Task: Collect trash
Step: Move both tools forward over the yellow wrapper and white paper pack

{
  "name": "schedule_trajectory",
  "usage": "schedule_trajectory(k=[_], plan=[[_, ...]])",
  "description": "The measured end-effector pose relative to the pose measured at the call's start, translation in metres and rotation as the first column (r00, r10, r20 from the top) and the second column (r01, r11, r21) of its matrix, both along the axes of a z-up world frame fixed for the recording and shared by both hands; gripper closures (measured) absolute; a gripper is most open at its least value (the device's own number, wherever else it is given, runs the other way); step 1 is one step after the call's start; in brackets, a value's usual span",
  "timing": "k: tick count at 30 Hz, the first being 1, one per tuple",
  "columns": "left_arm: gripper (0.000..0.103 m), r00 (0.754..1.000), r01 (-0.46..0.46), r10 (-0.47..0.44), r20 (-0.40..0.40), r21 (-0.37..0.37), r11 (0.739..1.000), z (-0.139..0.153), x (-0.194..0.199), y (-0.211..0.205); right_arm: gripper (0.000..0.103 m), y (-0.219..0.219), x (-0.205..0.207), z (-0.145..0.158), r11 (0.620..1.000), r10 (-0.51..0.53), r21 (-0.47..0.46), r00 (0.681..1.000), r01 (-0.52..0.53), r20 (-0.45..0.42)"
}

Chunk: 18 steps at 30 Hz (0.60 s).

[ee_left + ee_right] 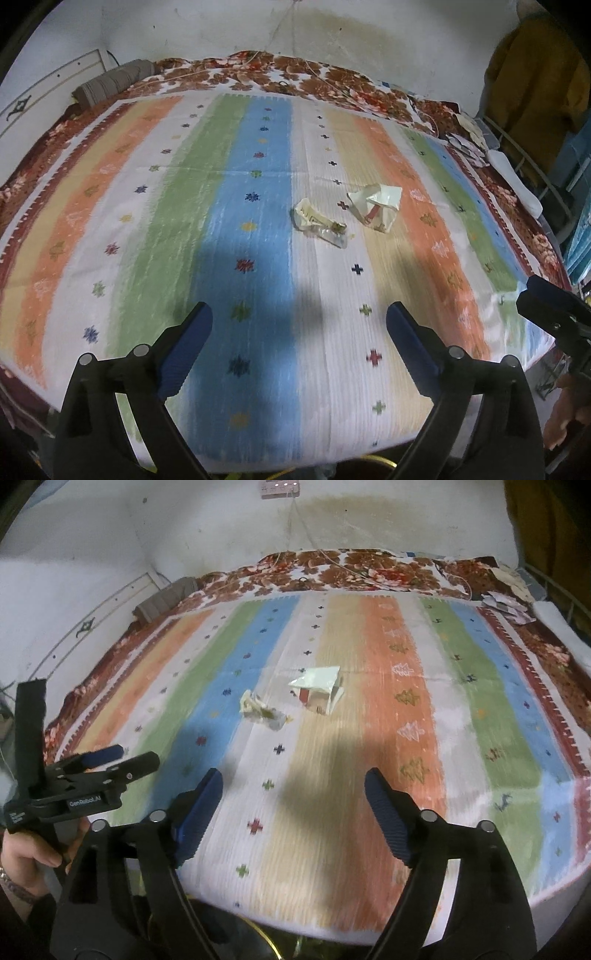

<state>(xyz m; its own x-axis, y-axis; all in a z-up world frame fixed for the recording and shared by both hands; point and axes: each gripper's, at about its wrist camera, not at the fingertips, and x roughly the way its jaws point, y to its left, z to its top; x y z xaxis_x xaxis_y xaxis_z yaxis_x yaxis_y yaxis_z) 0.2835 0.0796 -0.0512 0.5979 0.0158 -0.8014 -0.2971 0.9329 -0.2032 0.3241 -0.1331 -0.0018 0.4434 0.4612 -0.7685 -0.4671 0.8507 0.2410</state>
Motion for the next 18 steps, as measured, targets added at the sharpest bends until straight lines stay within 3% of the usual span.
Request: schedule_trajectory(k=[4, 11, 18], plan=[[0.008, 0.999, -0.031, 0.03, -0.014, -0.056, 0.998, -0.013, 0.024, 0.011, 0.023, -0.003, 0.026, -0.014, 0.998, -0.002, 0.055, 0.999, 0.004, -0.041], [0.007, 0.997, -0.066, 0.062, -0.038, -0.121, 0.99, -0.036, 0.065, 0.033, 0.015, 0.006, 0.066, -0.035, 0.998, -0.011, 0.064, 0.998, 0.015, -0.057], [0.007, 0.998, -0.038, 0.033, -0.051, -0.116, 0.992, -0.067, 0.101, 0.038, 0.013, 0.029, 0.107, -0.049, 0.996, -0.03, 0.087, 0.995, 0.038, -0.093]])
